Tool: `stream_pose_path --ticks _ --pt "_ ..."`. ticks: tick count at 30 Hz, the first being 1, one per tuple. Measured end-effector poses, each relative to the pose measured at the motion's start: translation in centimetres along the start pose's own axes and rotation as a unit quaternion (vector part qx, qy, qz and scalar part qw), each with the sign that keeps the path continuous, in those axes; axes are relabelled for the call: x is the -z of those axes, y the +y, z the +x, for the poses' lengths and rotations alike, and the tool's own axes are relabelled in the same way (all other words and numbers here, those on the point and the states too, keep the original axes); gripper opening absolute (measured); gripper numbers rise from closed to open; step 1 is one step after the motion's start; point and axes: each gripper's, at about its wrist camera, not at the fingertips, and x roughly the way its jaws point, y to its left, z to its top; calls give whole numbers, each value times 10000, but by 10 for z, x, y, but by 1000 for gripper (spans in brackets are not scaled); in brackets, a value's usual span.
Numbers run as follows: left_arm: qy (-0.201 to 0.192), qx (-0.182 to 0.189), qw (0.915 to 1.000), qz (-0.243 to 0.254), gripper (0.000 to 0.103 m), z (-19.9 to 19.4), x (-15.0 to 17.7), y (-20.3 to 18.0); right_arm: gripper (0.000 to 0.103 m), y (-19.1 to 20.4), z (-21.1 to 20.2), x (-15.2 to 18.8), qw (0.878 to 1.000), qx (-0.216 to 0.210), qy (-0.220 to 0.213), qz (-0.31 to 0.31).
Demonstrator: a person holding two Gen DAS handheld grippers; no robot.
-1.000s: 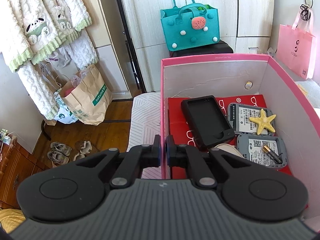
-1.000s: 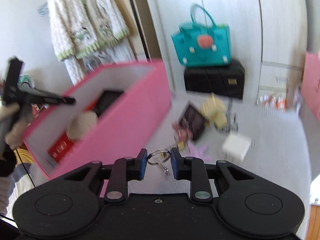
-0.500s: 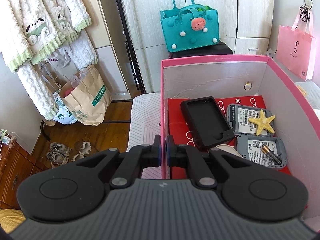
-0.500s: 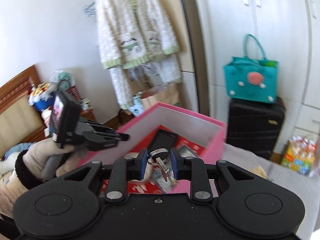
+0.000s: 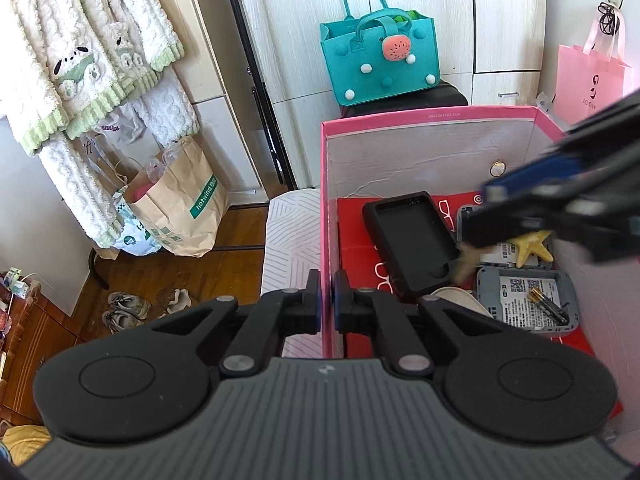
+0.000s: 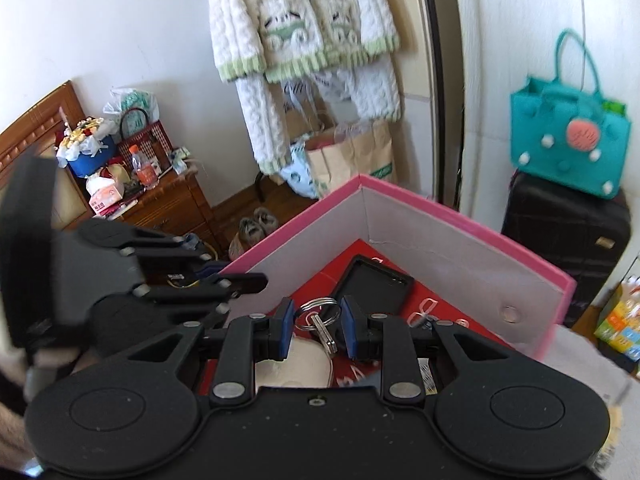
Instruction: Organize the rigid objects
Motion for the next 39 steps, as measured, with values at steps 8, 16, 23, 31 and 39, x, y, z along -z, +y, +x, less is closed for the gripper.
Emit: stream_pose_path --ticks 8,16,23,31,39 --pt "-4 -16 10000 40 5 -1 0 -1 31 -11 34 -15 9992 290 30 263" --pt "-4 -8 10000 45 5 -1 0 -1 37 -24 -1 -3 9973 465 -354 455" --pt "-5 -1 10000 39 5 -1 0 0 44 -43 -63 32 9913 854 -643 765" --pt "-99 -55 9999 83 5 -3 1 -2 59 -70 -116 106 9720 1965 -1001 816" --pt "-104 -90 9998 113 6 -4 1 -3 59 -115 -106 150 9692 1743 -805 1542"
